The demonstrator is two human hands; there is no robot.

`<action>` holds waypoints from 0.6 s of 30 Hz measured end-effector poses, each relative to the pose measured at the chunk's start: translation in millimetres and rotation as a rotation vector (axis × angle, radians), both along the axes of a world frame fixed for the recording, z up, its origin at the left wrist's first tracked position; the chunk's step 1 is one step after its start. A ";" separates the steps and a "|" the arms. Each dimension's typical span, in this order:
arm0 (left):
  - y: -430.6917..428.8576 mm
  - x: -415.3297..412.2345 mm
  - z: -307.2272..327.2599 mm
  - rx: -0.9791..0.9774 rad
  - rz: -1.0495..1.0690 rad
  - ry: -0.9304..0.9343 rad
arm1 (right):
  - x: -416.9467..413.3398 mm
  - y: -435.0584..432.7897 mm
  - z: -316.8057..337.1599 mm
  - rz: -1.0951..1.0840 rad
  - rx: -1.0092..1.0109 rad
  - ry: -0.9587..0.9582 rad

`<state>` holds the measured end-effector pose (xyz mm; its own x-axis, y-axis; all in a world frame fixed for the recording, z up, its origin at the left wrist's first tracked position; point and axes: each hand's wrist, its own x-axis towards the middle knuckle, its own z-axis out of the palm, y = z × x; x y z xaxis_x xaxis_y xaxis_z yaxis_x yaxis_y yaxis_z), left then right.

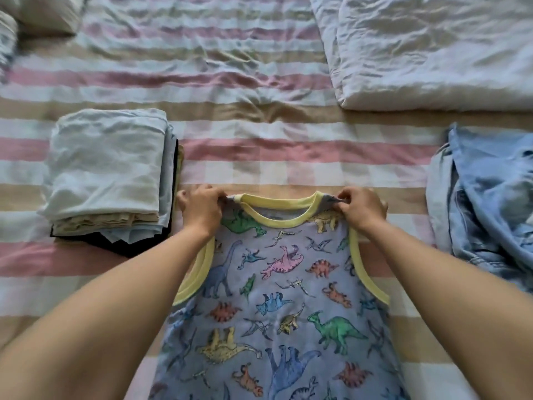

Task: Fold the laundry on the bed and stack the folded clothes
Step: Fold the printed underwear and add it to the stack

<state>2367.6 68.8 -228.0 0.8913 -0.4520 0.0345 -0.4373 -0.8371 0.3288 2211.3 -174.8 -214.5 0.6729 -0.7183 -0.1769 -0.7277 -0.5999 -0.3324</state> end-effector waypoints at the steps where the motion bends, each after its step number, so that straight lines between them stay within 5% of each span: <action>1: 0.3 2.9 4.7 -0.031 -0.002 -0.031 | 3.9 -2.1 5.5 -0.026 0.000 -0.037; 8: 45.7 -30.9 53.6 -0.339 -0.117 -0.048 | -41.6 30.1 50.1 0.060 0.102 -0.380; 18: 175.5 -175.6 93.8 -0.284 -0.622 -0.207 | -230.3 121.4 80.1 0.539 -0.130 -0.490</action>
<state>2192.0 244.2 -134.2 0.4338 -0.8231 0.3665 -0.8828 -0.3068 0.3557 1981.0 -53.5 -134.4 0.9181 -0.2603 0.2989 -0.1072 -0.8890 -0.4451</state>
